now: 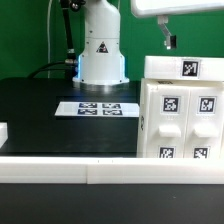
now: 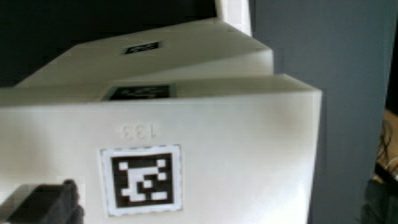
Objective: Assemble cabinet
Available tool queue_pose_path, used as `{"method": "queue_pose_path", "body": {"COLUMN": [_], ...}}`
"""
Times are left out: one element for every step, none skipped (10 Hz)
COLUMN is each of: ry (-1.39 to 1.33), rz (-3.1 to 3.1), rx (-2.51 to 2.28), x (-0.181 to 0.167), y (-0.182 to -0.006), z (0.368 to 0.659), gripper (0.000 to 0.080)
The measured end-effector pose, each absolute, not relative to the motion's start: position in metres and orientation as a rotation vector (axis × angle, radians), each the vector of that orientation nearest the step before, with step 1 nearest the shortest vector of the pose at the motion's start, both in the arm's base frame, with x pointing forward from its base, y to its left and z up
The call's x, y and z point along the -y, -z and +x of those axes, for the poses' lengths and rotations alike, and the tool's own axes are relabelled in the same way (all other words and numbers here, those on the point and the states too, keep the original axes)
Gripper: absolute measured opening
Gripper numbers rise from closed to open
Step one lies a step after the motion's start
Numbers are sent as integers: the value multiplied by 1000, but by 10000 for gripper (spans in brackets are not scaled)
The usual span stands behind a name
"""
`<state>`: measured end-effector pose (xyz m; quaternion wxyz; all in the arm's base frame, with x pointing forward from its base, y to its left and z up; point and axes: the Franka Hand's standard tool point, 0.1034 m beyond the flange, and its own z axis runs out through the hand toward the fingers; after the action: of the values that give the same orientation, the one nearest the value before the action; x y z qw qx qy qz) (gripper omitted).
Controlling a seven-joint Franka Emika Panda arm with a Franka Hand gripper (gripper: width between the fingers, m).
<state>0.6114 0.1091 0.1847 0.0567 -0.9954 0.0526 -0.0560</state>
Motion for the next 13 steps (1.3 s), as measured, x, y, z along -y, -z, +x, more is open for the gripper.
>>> {"method": "queue_pose_path", "body": {"ry": [143, 139, 145, 149, 153, 157, 162, 158, 159, 167, 174, 177, 180], "rz": [-3026, -3038, -3037, -3033, -3027, -3015, -2978, -2950, -2927, -2895, -2870, -2848, -2814], "rx": [-80, 70, 184, 283, 378, 488, 721, 847, 941, 1080, 1162, 1235, 1332], "x": [-109, -108, -107, -107, -106, -104, -98, -94, -95, -95, -96, -97, -97], "y": [-184, -183, -183, -182, -182, -182, -179, -175, -175, -175, -174, -174, -174], "z": [611, 611, 611, 611, 611, 611, 612, 611, 611, 612, 612, 612, 612], "gripper": [797, 797, 797, 797, 797, 797, 797, 797, 797, 797, 797, 797, 797]}}
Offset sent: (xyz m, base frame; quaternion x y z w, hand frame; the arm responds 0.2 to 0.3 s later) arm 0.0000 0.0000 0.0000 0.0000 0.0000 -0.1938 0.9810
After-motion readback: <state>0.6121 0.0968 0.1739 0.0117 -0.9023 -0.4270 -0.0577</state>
